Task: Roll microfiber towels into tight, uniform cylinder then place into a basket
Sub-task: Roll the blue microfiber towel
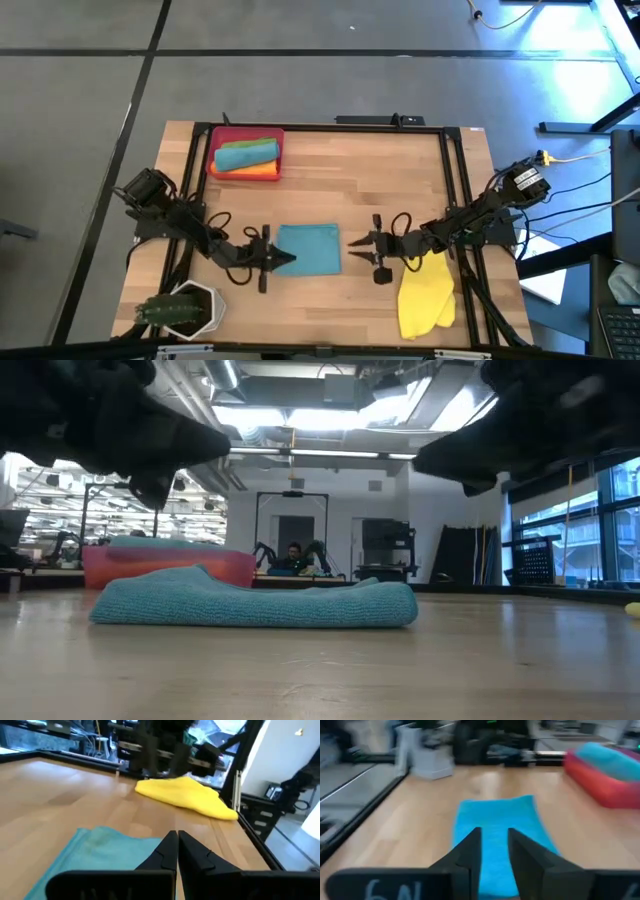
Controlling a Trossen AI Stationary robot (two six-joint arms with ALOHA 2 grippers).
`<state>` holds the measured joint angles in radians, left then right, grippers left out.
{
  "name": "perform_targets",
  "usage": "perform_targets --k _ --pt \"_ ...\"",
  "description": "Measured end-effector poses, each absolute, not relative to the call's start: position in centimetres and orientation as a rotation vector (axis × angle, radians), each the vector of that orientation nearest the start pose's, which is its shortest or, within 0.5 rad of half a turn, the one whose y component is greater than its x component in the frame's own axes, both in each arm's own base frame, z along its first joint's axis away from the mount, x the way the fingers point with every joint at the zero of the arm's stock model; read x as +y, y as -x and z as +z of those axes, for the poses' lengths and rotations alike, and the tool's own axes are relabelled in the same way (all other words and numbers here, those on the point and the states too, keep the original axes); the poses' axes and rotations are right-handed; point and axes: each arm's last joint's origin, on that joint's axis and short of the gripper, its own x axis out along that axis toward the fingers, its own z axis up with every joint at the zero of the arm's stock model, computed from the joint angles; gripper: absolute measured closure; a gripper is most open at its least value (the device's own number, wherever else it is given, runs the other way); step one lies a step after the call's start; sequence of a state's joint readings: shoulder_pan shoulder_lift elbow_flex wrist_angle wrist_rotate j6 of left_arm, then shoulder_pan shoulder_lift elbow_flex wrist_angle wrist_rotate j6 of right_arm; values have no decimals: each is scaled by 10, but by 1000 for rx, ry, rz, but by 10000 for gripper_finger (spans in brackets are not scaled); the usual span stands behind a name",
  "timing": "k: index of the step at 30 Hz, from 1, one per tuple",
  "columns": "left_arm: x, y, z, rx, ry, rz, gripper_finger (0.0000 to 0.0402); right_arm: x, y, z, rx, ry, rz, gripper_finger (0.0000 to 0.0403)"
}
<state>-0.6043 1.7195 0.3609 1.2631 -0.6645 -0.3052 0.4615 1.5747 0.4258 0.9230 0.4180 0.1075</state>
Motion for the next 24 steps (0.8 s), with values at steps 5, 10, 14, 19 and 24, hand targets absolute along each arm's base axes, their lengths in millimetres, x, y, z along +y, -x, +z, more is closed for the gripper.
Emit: perform_targets --k 5,10,14,19,24 --pt "-131 -225 125 104 166 88 399 94 -257 147 227 -121 26 309" --pt "-124 -228 121 130 200 144 400 95 -264 128 298 -118 49 309" --pt "-119 -230 120 142 215 167 399 98 -272 111 357 -105 41 309" --pt "-112 -232 111 224 185 213 401 100 -287 98 387 -66 31 309" --pt "-103 -235 97 381 178 245 400 93 -305 96 378 -74 -10 309"
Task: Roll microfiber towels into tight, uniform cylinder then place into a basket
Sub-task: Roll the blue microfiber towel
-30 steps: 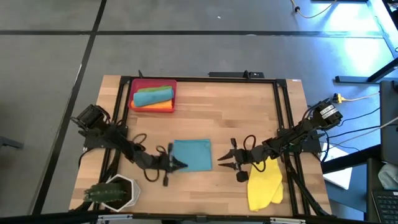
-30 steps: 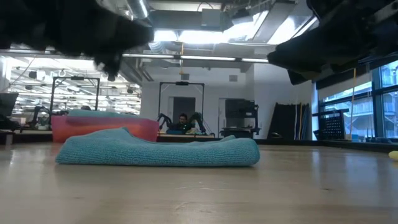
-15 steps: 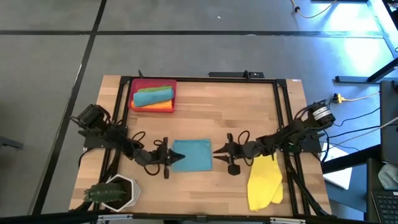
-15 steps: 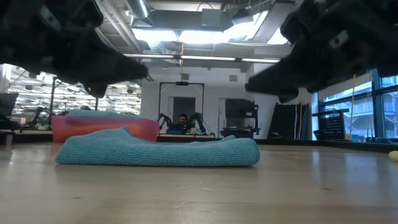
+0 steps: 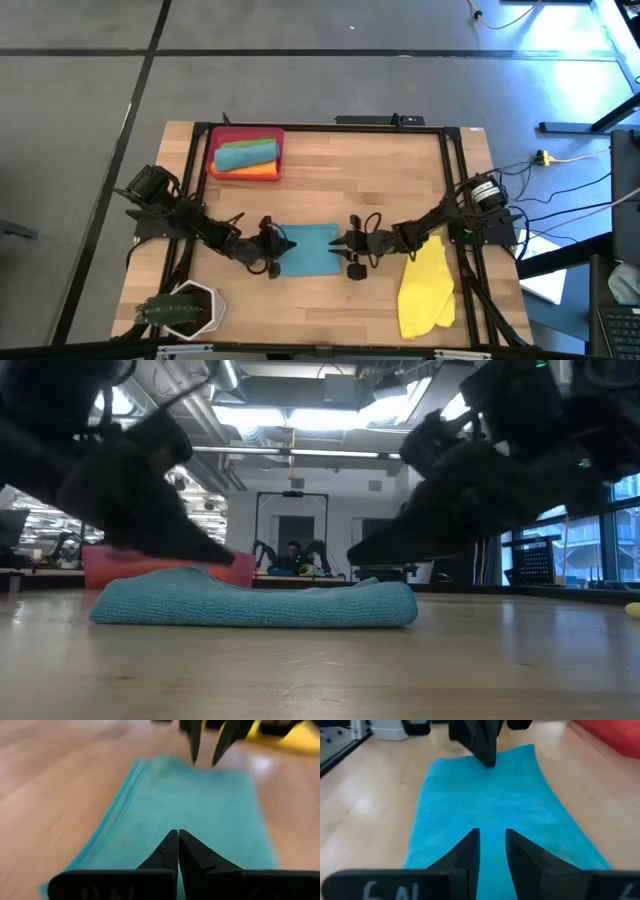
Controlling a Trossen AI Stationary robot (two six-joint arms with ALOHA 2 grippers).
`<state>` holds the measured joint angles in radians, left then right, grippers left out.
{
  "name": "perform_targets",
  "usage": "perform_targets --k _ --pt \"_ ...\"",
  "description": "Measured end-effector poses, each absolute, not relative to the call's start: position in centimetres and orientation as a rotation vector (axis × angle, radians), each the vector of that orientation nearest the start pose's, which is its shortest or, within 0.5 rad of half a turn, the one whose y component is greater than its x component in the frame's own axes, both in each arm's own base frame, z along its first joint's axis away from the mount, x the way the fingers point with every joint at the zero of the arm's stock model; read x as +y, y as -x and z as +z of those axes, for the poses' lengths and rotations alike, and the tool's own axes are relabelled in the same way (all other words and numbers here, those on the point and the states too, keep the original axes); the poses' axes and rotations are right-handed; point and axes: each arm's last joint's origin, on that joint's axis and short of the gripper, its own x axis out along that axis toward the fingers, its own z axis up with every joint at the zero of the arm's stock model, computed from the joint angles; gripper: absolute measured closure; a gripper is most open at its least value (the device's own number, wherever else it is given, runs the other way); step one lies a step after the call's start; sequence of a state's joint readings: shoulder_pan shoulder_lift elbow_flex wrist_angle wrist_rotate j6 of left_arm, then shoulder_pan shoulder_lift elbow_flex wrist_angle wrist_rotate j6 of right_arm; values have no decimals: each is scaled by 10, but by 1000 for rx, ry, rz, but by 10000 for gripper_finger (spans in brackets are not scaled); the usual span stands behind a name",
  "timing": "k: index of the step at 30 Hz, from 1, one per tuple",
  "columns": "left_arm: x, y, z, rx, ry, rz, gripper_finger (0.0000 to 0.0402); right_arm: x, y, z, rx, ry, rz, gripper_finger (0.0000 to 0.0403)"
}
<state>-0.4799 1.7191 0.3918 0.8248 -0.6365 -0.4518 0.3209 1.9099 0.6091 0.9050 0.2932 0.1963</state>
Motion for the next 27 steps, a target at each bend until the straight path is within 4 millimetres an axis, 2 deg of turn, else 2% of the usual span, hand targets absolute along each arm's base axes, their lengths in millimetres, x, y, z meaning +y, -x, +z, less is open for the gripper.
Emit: perform_targets --k 6,16,27 --pt "-93 -232 86 493 182 318 399 78 -317 89 400 -98 -70 309" --pt "-81 -234 83 532 164 372 400 48 -318 76 478 -186 -193 309" --pt "-68 -236 81 578 22 392 400 36 -319 75 468 -217 -297 309"
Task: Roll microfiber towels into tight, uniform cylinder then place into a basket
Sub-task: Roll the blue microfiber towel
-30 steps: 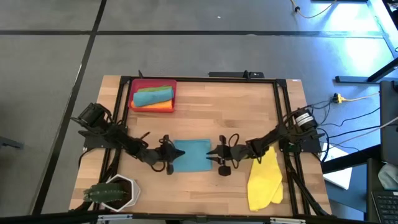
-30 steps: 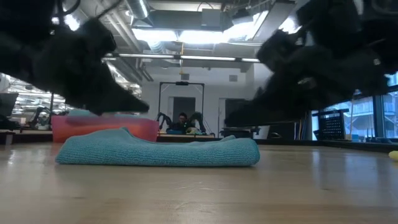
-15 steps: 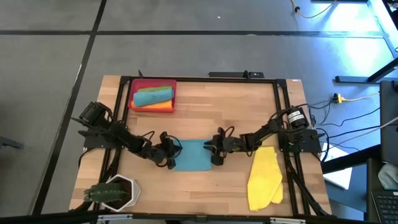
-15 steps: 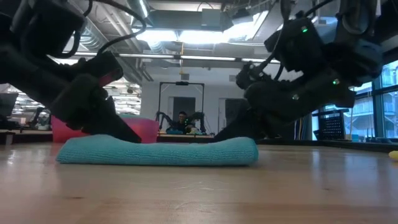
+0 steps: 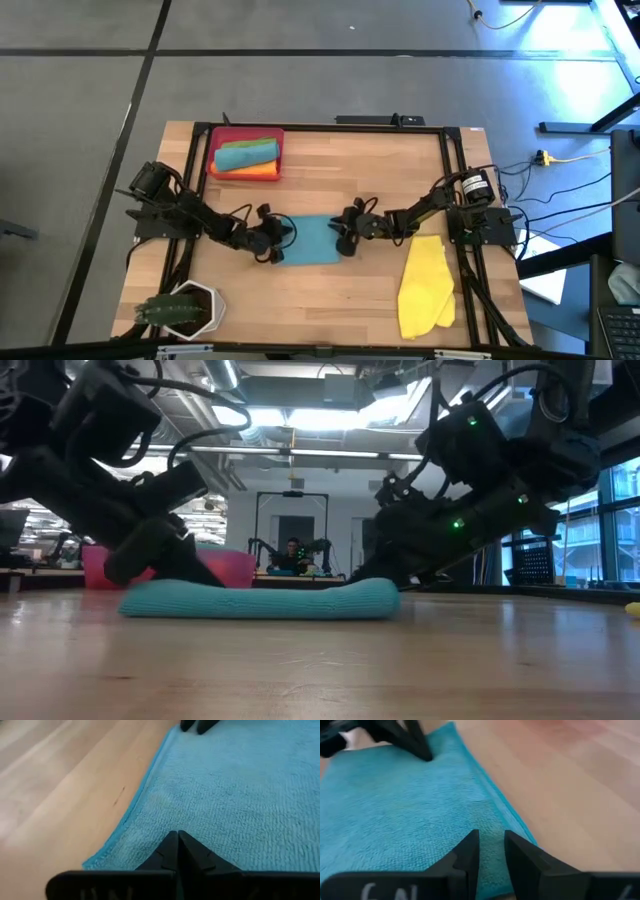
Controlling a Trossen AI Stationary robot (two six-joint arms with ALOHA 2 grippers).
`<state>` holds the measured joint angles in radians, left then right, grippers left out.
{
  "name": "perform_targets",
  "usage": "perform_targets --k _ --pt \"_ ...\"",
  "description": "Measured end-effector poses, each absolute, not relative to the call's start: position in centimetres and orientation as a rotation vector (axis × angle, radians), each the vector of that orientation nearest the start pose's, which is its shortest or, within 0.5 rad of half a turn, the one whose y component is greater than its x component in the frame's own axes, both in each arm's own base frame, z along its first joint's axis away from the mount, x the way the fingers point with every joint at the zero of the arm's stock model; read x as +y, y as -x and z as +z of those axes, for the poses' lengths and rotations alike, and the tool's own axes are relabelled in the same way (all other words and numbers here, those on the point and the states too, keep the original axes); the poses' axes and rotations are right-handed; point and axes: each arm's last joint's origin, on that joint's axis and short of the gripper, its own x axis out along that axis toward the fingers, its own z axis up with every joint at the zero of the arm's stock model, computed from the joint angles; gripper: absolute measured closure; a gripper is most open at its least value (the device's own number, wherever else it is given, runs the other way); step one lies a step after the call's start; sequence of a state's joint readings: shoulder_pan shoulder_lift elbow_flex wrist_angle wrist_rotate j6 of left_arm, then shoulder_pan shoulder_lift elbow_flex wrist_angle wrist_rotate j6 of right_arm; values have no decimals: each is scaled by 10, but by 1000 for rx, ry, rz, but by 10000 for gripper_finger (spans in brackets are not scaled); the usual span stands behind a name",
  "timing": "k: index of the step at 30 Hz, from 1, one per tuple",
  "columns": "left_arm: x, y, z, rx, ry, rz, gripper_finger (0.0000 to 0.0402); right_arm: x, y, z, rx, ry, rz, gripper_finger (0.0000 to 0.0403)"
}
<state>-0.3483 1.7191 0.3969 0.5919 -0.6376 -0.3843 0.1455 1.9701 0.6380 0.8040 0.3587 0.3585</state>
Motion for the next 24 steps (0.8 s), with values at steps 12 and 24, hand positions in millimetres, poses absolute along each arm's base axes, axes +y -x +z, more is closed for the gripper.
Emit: perform_targets --k 12,24 --pt "-83 -253 99 487 -129 288 361 23 -318 73 469 -255 -413 309" --pt "-131 -275 125 574 -304 153 268 18 -318 72 480 -255 -434 309"
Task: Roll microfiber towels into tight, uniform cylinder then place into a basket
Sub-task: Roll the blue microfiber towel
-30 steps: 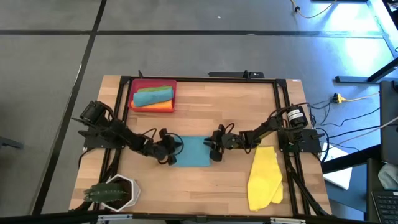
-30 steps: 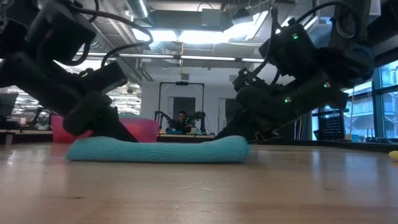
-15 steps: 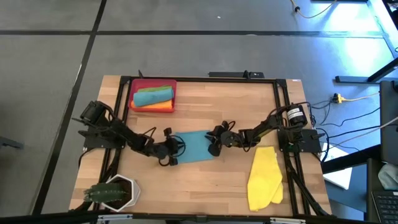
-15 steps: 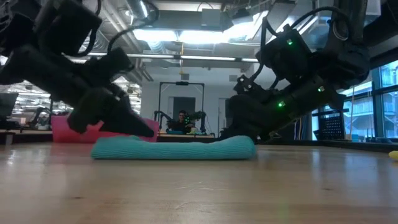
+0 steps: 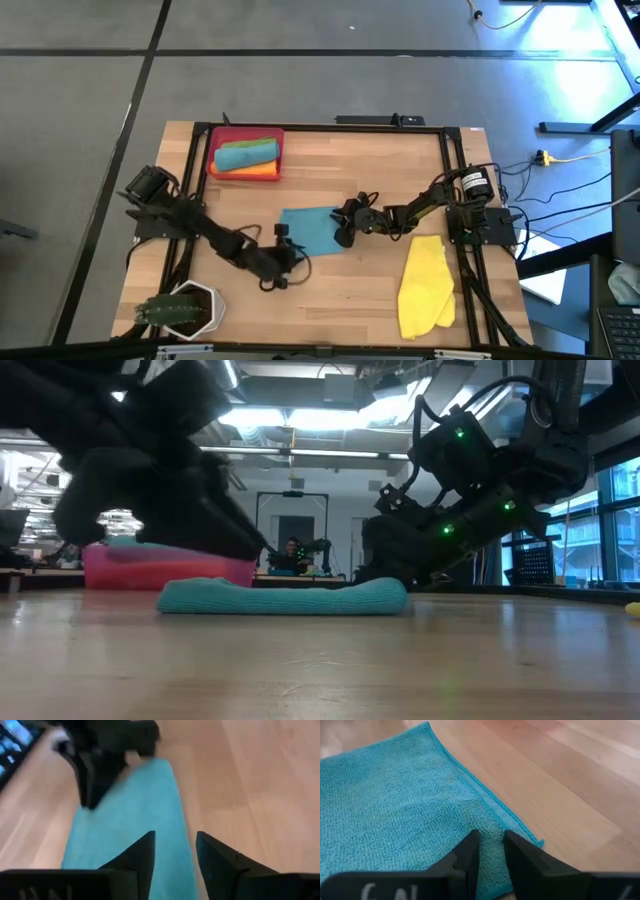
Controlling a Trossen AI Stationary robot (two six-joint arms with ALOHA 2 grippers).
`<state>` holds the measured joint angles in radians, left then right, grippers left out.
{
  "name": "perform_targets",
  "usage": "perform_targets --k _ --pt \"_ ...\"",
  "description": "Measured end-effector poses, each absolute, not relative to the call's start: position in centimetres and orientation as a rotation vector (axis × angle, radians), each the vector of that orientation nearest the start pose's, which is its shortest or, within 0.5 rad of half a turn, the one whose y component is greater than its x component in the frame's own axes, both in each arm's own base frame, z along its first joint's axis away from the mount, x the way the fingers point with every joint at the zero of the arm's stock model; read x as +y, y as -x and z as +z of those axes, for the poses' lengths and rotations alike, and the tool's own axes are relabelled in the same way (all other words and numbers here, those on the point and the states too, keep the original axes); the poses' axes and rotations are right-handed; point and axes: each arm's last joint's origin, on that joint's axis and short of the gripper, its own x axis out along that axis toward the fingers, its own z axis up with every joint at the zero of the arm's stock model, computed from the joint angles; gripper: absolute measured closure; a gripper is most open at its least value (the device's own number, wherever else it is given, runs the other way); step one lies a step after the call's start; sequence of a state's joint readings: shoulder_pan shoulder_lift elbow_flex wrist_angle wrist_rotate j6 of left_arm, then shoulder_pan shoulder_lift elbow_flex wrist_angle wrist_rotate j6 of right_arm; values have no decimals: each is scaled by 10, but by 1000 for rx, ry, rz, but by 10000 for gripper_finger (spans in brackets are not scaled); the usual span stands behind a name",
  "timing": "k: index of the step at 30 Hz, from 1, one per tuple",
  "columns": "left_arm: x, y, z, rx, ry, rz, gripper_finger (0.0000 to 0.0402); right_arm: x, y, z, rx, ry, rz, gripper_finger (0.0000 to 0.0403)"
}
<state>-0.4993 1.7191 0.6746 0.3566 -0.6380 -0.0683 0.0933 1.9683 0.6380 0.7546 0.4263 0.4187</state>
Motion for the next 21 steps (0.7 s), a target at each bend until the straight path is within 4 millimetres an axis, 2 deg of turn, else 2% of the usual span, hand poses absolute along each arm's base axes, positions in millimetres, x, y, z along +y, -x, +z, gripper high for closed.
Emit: perform_targets --k 7,10,14,21 --pt "-150 -277 155 939 -300 203 256 18 -317 71 491 -252 -437 309" --pt "-158 -273 161 979 -308 196 258 18 -317 71 490 -254 -437 309" --pt "-166 -265 155 1005 -344 153 255 18 -317 71 487 -270 -441 309" --pt "-172 -260 131 1051 -534 135 255 18 -317 71 488 -271 -441 309"
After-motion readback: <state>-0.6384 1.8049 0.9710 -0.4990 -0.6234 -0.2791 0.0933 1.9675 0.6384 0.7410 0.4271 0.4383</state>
